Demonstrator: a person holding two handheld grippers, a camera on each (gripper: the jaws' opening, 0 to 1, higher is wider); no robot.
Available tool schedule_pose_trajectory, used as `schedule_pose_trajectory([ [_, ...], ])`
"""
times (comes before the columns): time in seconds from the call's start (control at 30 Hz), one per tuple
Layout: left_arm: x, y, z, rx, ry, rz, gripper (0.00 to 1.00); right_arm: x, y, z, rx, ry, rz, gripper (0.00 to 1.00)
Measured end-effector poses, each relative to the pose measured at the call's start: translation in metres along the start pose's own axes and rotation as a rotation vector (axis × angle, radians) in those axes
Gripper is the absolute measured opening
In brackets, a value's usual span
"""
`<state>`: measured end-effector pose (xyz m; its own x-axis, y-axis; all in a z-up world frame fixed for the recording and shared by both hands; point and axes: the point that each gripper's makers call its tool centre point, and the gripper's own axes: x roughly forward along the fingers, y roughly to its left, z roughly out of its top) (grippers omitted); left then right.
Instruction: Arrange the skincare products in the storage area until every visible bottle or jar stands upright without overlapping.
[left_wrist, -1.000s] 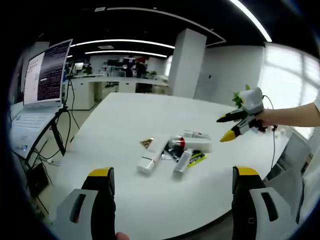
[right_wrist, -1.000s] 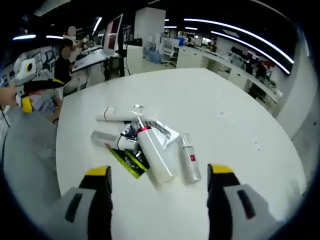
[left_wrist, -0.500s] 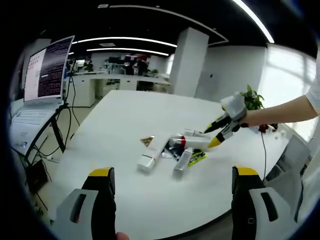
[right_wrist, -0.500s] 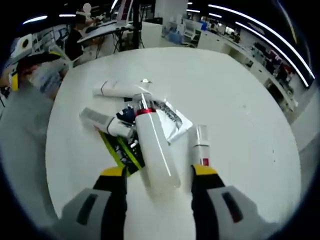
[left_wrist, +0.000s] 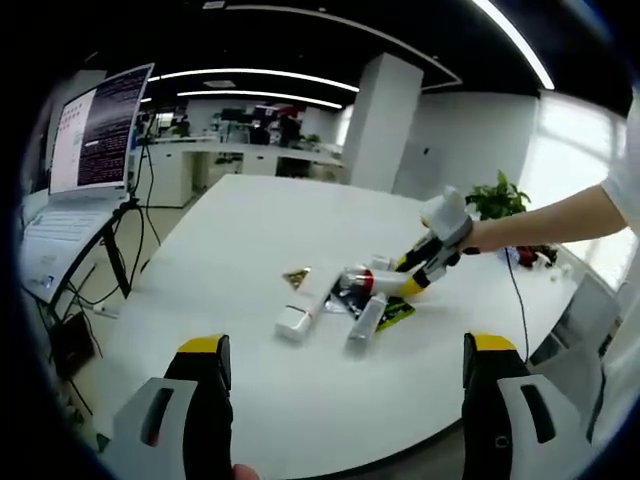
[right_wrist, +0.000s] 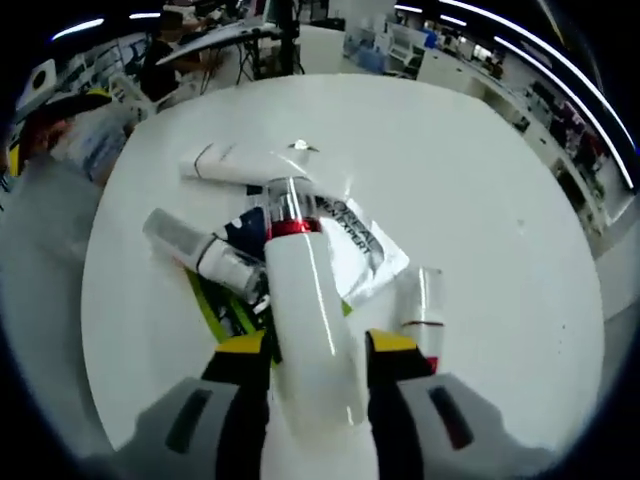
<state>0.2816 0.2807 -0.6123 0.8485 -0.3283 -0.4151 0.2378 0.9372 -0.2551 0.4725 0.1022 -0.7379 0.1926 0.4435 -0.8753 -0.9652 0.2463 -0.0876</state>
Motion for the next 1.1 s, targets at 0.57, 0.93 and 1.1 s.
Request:
schedule_pose_trajectory([
  [0.57, -0.001, 0.002, 0.001, -0.009, -0.008, 0.01, 0.94, 0.026, 0.016, 0.038, -0.187, 0.115, 0.11, 0.3],
  [0.93, -0.002, 0.004, 0.001, -0.012, -0.011, 0.014, 0.93, 0.027, 0.017, 0.038, -0.158, 0.183, 0.11, 0.3],
  [1.1, -0.001, 0.003, 0.001, -0.009, -0.009, 0.009, 0.93, 0.026, 0.017, 0.038, -0.174, 0.185, 0.103, 0.29],
])
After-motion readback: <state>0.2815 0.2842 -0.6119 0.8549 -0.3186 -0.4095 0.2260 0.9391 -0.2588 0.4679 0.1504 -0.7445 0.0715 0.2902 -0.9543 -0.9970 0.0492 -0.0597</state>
